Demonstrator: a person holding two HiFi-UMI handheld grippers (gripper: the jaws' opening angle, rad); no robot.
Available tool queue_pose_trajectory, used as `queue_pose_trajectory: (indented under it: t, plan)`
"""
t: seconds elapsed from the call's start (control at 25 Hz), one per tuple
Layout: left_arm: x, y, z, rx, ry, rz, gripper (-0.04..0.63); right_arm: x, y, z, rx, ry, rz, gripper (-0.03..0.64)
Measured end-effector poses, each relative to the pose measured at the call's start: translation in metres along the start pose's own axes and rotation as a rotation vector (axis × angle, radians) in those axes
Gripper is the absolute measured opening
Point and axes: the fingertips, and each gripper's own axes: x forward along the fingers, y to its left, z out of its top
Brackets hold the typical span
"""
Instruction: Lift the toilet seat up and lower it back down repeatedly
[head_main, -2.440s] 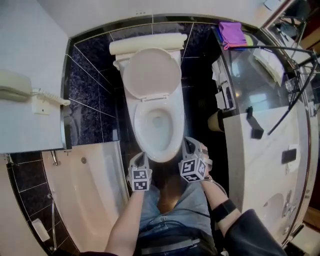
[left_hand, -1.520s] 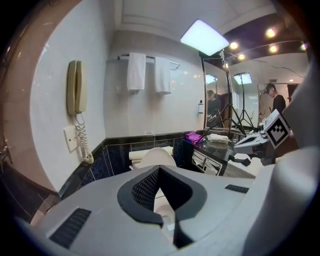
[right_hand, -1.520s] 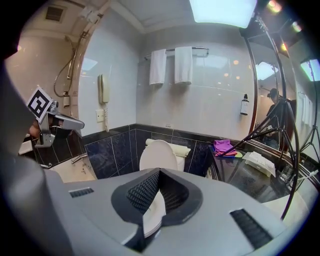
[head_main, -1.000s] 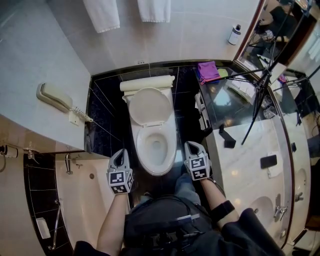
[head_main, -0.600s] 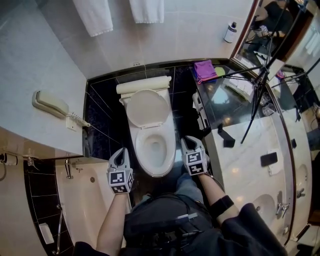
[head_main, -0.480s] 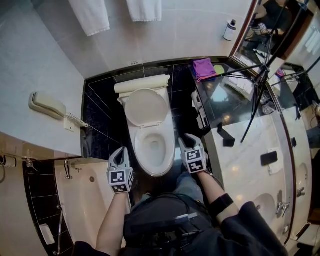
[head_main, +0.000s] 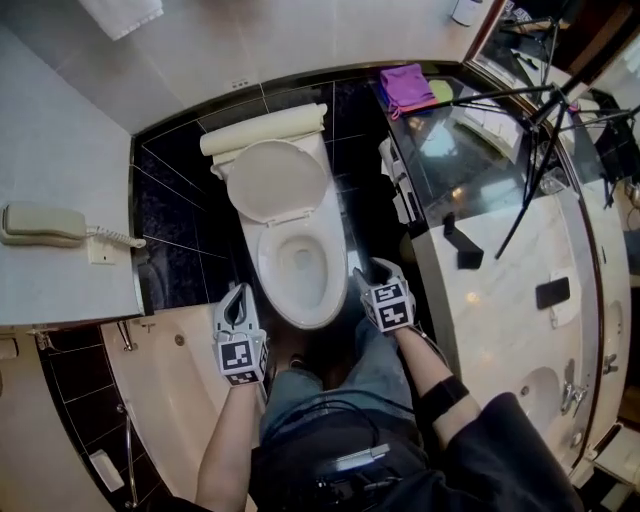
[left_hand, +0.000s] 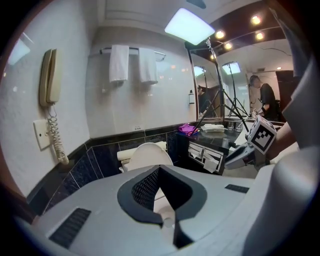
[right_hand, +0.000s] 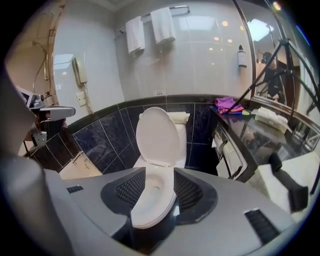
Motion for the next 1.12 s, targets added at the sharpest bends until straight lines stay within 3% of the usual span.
queue_pose_trajectory:
  t: [0.28,0.44,0.76,1.12]
  plan:
    - [0.038,-0.002,-0.072,0.022,-0.015,0.007,0.000,0.083,-0.006,-0.111,0.184,0.100,0.058,0.196]
    - [0.058,-0.003,-0.114,0.023,0.026,0.000,0.000,0.130,-0.009,-0.165,0.271,0.136,0.070,0.196]
    - [0.087,0.011,-0.174,-0.007,0.061,0.032,0.000,0.189,-0.016,-0.254,0.633,0.142,0.125,0.196]
    - [0.114,-0.003,-0.198,0.001,0.065,-0.007,0.000,0.235,-0.008,-0.318,0.755,0.193,0.149,0.196]
